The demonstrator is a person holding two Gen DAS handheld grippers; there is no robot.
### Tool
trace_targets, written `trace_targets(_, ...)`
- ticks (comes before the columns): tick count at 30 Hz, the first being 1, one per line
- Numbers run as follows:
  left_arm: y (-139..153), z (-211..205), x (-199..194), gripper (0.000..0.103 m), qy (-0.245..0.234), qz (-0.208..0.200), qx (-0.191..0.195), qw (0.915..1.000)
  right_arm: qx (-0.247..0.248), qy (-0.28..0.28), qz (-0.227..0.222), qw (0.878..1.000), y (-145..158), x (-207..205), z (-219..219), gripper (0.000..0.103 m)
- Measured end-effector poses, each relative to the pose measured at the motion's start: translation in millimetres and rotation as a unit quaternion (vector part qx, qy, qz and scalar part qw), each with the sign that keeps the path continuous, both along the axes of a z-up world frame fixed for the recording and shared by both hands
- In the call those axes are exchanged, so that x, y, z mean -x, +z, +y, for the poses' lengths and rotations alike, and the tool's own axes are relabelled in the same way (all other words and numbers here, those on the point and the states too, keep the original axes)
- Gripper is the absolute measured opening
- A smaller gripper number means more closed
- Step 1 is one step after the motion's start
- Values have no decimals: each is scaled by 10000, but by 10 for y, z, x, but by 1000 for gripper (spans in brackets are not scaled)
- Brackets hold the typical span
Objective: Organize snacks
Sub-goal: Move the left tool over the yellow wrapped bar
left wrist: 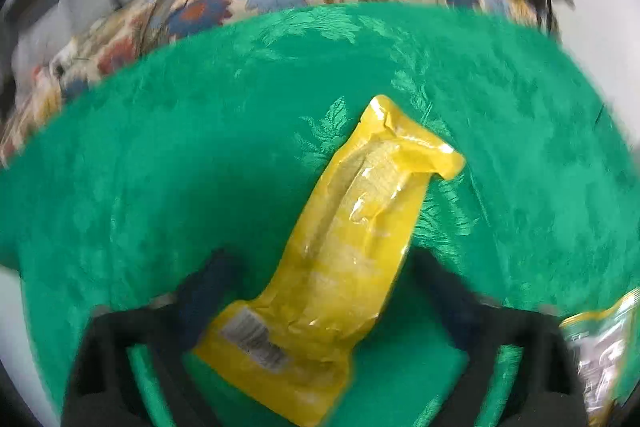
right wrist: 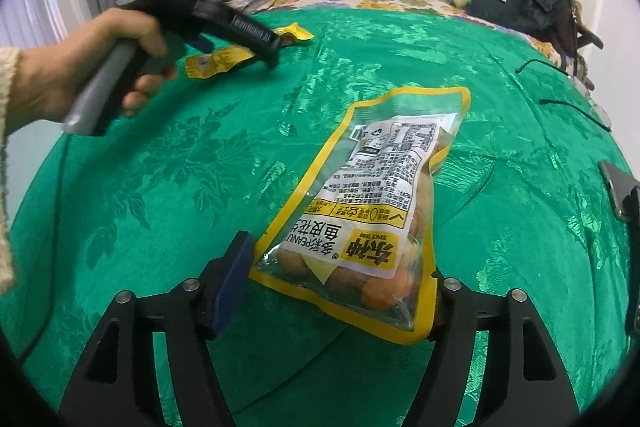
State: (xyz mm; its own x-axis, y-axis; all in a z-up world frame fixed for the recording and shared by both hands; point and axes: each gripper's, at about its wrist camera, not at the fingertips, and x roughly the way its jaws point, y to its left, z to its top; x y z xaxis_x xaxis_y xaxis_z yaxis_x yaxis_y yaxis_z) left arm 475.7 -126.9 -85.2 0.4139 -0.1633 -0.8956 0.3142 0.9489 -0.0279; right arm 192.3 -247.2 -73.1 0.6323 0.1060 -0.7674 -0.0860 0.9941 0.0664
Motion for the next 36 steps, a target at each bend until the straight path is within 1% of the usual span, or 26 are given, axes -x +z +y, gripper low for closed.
trace_targets(1, 27, 24, 58, 43, 17, -94, -91, 9999, 17, 5, 4, 10000, 1, -2, 8, 75)
trace_targets(2, 41, 73, 135, 42, 41, -76, -183, 9998, 29, 7, 5, 10000, -2, -4, 16, 75)
trace_targets(4, 67, 223, 334, 42, 142, -16, -19, 9999, 54, 5, 7, 10000, -4, -4, 26, 75)
trace_targets(6, 68, 442, 614, 42, 386, 95, 167, 9991, 48, 2, 5, 10000, -6, -3, 29, 75)
trace_targets(8, 79, 708, 1024, 42, 671, 223, 365, 9968, 45, -1, 4, 10000, -6, -3, 30, 75)
trace_targets(10, 77, 888, 1407, 41, 818, 276, 492, 9951, 72, -2, 7, 10000, -7, -2, 40, 75)
trace_targets(11, 92, 1006, 1701, 36, 874, 248, 559, 9943, 83, -3, 9, 10000, -10, -4, 43, 75)
trace_targets(12, 106, 1077, 1885, 35, 902, 205, 545, 9942, 107, -3, 12, 9999, -14, -5, 49, 75)
trace_targets(14, 114, 1194, 2307, 35, 897, 64, 494, 9947, 177, -2, 23, 9998, -18, -14, 70, 76)
trace_targets(15, 108, 1226, 2434, 36, 875, 17, 532, 9947, 222, 2, 30, 9997, -22, -16, 83, 76)
trace_targets(16, 89, 1261, 2561, 47, 833, -28, 608, 9947, 252, 4, 33, 9997, -23, -18, 89, 76)
trace_targets(17, 63, 1274, 2639, 65, 750, -4, 655, 9950, 285, 4, 37, 9996, -25, -21, 98, 76)
trace_targets(19, 21, 1285, 2674, 78, 612, -14, 609, 9963, 294, 1, 37, 9996, -25, -20, 100, 76)
trace_targets(21, -16, 1297, 2646, 79, 511, -103, 419, 9978, 297, 2, 36, 9996, -26, -21, 102, 77)
trace_targets(22, -50, 1301, 2623, 81, 488, -121, 320, 9982, 306, 1, 37, 9995, -28, -22, 107, 77)
trace_targets(23, -63, 1304, 2613, 85, 423, -253, 219, 9985, 309, 2, 37, 9995, -26, -20, 101, 77)
trace_targets(24, -78, 1282, 2558, 88, 389, -279, 119, 9988, 307, -1, 38, 9995, -25, -20, 101, 77)
trace_targets(25, -102, 1263, 2539, 97, 349, -346, -25, 9988, 303, -1, 37, 9995, -25, -20, 101, 77)
trace_targets(26, -121, 1270, 2533, 103, 329, -441, -61, 9985, 296, 5, 39, 9996, -25, -21, 102, 77)
trace_targets(28, -150, 1336, 2528, 103, 394, -641, 121, 9971, 328, 11, 48, 9994, -26, -24, 114, 79)
trace_targets(31, -143, 1346, 2547, 103, 477, -750, 136, 9960, 311, 11, 48, 9995, -22, -19, 119, 79)
trace_targets(36, -146, 1334, 2530, 103, 522, -786, 130, 9955, 309, 11, 46, 9995, -25, -22, 117, 79)
